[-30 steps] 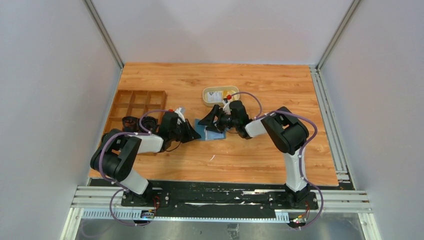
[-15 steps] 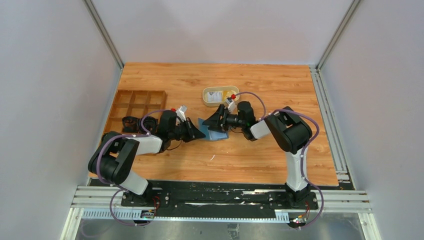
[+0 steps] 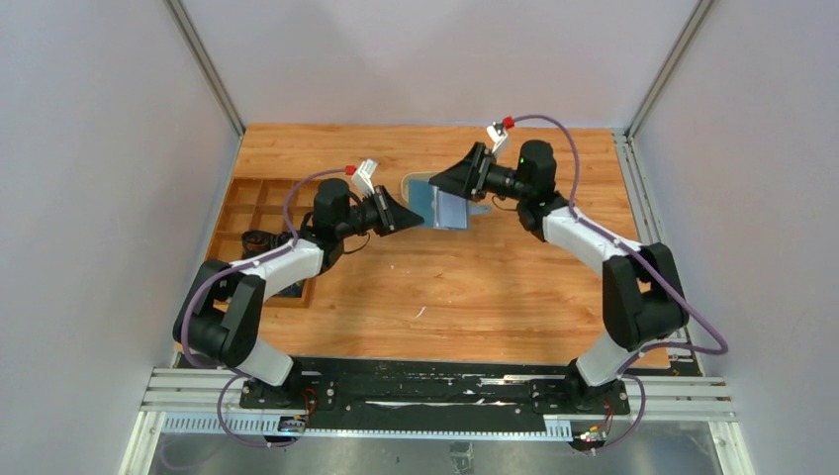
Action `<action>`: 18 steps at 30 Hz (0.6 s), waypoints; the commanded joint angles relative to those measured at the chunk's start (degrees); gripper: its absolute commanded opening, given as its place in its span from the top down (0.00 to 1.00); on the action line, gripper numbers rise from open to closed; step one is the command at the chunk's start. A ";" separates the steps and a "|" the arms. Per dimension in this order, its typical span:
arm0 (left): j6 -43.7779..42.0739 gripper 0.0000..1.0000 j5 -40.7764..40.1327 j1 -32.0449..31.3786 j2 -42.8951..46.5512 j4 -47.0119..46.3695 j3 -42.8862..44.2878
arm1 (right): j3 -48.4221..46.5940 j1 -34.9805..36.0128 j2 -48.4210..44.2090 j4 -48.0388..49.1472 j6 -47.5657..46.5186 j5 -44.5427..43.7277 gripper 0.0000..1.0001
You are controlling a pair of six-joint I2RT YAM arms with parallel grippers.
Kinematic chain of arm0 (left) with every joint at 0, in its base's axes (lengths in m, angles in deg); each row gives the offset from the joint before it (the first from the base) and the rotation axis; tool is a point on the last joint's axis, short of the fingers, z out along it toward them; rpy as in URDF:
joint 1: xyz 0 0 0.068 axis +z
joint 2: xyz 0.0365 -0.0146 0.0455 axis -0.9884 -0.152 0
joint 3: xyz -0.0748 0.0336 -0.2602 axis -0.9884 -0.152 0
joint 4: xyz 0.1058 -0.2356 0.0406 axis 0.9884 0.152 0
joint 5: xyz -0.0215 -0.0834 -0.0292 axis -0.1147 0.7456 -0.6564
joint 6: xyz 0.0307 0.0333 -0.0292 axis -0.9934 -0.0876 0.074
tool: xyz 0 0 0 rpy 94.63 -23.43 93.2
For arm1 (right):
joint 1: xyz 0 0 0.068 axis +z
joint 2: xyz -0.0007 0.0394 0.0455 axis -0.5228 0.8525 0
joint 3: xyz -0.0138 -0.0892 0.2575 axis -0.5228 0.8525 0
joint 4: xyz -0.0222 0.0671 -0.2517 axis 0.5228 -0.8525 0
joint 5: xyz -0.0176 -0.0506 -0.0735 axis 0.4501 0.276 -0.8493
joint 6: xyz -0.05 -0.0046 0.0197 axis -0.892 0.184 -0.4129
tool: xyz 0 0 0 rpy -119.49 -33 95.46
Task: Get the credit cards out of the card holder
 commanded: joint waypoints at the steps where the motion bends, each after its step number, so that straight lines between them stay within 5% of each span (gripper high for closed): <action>1: -0.07 1.00 3.30 -0.33 0.98 -2.61 5.57 | -8.60 -1.39 -3.30 -19.17 -10.04 1.93 0.21; 6: 7.49 1.00 6.83 -0.33 -1.17 -12.48 8.85 | -11.73 -2.61 -4.48 -21.53 -10.27 2.20 0.20; 13: 30.63 1.00 9.74 -0.33 -10.09 -47.78 7.57 | -11.36 -6.45 -6.25 -23.18 -11.56 2.20 0.20; 18: 32.25 1.00 10.27 -0.41 -10.45 -50.14 7.60 | -11.85 -8.29 -7.16 -23.37 -11.92 2.64 0.20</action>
